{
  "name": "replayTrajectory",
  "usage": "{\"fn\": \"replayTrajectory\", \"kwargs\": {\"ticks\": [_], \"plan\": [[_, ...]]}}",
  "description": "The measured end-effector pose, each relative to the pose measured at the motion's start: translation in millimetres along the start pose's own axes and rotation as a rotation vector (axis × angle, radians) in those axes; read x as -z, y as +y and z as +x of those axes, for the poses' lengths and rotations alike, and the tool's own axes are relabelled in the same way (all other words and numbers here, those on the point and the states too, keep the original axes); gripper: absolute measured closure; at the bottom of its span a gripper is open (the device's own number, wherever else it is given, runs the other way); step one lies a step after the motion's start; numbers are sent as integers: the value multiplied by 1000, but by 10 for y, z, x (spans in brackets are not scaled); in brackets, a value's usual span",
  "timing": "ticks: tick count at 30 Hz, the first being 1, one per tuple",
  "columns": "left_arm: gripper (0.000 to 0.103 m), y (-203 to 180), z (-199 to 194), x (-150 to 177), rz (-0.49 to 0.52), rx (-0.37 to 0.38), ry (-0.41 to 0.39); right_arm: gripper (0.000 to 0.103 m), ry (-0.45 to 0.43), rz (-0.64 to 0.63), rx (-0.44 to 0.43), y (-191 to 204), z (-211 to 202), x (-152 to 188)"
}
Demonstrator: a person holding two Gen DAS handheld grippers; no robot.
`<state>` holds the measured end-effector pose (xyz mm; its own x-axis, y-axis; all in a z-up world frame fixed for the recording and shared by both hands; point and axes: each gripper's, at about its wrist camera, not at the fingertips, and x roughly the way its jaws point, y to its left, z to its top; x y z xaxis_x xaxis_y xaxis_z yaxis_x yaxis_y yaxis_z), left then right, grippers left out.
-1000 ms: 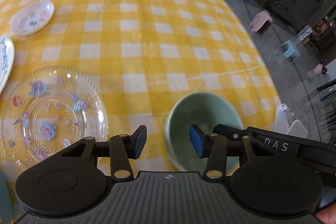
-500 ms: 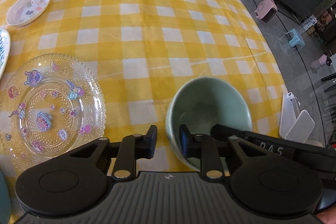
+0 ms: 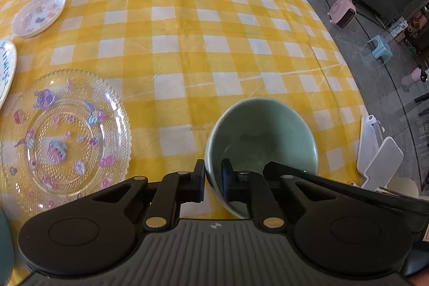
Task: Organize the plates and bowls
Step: 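Lift the green bowl with both grippers and carry it over the steel bowls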
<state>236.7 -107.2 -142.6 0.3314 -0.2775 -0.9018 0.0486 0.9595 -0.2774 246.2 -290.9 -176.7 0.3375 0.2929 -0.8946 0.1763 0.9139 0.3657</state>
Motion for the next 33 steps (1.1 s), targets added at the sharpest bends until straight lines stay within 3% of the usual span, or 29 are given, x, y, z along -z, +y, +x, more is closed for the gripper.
{"fn": "replayTrajectory", "kwargs": {"ticks": [14, 33], "plan": [[91, 130, -432, 119, -17, -14, -68, 92, -31, -39, -72, 171, -201, 117], [91, 569, -1385, 390, -101, -27, -230, 92, -141, -171, -193, 907, -796, 487]]}}
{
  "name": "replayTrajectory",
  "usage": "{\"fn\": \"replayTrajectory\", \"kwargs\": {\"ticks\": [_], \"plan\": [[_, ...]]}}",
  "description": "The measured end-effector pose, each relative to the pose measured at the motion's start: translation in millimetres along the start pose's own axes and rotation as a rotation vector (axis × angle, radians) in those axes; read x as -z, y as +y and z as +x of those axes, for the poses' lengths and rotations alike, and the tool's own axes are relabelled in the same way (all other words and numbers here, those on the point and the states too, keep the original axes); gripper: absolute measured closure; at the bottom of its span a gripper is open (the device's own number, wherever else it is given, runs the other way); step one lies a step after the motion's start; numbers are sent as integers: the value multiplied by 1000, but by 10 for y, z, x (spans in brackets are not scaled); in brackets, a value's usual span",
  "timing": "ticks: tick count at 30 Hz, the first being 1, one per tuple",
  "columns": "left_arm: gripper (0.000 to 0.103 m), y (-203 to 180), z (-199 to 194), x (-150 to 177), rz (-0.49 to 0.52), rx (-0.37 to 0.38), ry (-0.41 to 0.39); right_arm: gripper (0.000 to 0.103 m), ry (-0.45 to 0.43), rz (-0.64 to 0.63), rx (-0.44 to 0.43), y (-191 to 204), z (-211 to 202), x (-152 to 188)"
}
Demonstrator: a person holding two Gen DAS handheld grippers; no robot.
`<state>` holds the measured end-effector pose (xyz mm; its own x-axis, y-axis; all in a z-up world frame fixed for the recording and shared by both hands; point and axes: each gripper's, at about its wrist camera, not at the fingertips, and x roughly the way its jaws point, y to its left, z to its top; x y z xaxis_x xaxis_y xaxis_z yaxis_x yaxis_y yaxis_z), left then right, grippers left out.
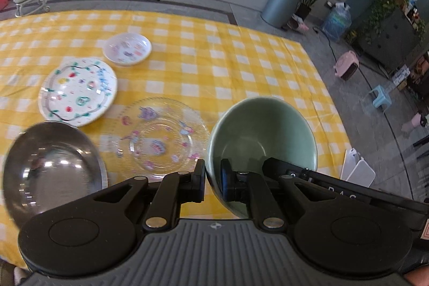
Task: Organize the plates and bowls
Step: 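Lift the green bowl with both grippers and carry it over the steel bowls, then lower the green bowl with both grippers into the nested steel bowls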
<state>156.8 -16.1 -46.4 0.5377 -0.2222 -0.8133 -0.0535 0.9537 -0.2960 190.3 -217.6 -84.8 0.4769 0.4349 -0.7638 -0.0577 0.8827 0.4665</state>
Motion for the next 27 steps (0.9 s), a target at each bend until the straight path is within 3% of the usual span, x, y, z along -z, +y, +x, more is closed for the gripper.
{"fn": "replayTrajectory", "kwargs": {"ticks": [14, 27], "plan": [[91, 658, -598, 32, -97, -26, -79, 92, 9, -113, -83, 805, -39, 186], [91, 1285, -729, 56, -171, -41, -71, 92, 78, -203, -95, 1399, 252, 323]]}}
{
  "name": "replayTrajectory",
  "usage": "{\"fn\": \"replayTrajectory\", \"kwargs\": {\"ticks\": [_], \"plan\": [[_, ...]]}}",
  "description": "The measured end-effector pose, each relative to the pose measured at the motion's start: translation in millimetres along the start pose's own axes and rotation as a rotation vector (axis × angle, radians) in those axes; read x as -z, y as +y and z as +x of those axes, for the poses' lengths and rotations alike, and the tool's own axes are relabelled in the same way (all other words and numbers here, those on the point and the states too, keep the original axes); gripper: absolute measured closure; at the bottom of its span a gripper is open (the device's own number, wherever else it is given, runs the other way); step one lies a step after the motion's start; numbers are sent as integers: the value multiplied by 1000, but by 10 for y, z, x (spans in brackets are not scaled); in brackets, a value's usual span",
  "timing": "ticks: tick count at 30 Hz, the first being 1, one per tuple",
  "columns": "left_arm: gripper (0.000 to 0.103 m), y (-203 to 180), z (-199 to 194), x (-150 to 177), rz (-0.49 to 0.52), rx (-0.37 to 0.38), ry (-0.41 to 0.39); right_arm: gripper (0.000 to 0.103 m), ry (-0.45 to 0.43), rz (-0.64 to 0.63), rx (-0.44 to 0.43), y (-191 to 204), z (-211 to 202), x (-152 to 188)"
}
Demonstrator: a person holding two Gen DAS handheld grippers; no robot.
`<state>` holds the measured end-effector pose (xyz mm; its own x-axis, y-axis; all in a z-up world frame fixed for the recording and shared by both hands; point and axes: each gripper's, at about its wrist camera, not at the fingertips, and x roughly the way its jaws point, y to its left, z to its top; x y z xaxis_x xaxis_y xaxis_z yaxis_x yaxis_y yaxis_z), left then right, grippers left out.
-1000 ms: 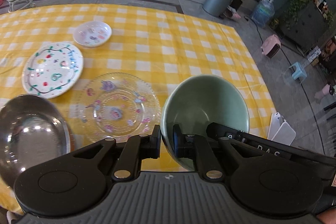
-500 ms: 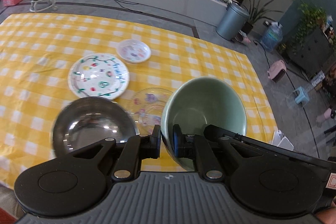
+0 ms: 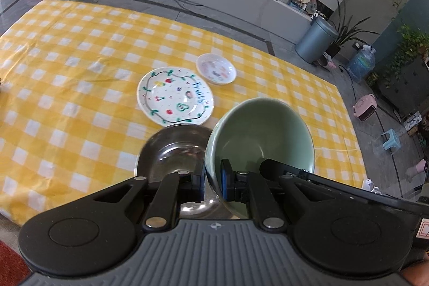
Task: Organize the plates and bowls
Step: 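Lower the green bowl with both grippers into the nested steel bowls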
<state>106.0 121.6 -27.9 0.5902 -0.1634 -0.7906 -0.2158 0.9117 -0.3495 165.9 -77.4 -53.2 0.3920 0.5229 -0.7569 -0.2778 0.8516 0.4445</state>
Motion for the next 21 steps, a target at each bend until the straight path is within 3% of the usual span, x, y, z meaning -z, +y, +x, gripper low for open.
{"fn": "replayTrajectory", "kwargs": {"ticks": [12, 21], "plan": [[91, 318, 238, -57, 1, -22, 113, 93, 143, -33, 20, 121, 451, -46], [89, 355, 376, -97, 72, -66, 202, 93, 268, -41, 23, 108, 747, -9]]}}
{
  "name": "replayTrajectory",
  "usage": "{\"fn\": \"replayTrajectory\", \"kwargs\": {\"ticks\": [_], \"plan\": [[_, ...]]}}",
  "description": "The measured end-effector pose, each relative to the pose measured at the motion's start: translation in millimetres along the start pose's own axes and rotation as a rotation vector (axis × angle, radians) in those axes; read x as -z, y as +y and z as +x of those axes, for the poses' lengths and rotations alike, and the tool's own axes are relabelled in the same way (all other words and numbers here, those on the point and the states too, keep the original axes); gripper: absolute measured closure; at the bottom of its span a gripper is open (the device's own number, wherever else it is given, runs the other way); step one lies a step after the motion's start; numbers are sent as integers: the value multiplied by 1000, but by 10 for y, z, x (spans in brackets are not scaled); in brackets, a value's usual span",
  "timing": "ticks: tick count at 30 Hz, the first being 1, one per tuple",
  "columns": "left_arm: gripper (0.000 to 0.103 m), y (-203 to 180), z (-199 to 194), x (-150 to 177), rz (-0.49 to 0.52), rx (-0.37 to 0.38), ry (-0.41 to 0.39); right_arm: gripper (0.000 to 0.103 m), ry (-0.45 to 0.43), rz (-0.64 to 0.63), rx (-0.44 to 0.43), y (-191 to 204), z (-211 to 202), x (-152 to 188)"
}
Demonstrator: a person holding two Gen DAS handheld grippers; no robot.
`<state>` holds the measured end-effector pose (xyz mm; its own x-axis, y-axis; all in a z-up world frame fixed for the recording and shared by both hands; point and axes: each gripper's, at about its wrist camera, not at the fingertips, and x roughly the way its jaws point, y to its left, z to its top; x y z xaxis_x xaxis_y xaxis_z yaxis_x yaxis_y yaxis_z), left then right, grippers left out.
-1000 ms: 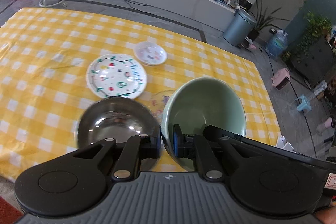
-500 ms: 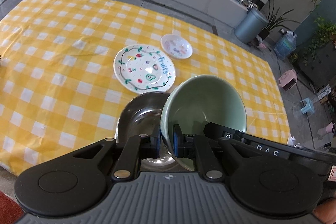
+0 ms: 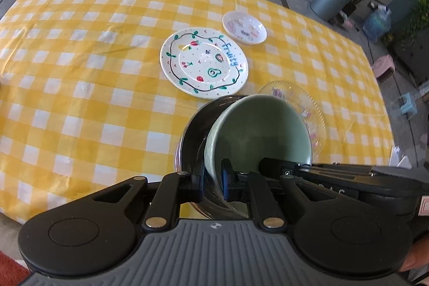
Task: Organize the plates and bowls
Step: 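Lower the green bowl with both grippers into the nested steel bowls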
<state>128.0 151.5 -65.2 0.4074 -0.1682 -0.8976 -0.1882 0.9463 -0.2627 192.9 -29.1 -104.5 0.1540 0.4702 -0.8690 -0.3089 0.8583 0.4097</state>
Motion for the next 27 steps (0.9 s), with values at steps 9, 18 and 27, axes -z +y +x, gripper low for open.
{"fn": "replayTrajectory", "kwargs": {"ticks": [9, 18, 27], "plan": [[87, -16, 72, -37, 52, -41, 45, 93, 34, -74, 58, 128, 104, -63], [86, 4, 15, -107, 20, -36, 41, 92, 46, -112, 96, 180, 175, -108], [85, -33, -183, -142, 58, -61, -64, 92, 31, -197, 174, 289, 209, -107]]}}
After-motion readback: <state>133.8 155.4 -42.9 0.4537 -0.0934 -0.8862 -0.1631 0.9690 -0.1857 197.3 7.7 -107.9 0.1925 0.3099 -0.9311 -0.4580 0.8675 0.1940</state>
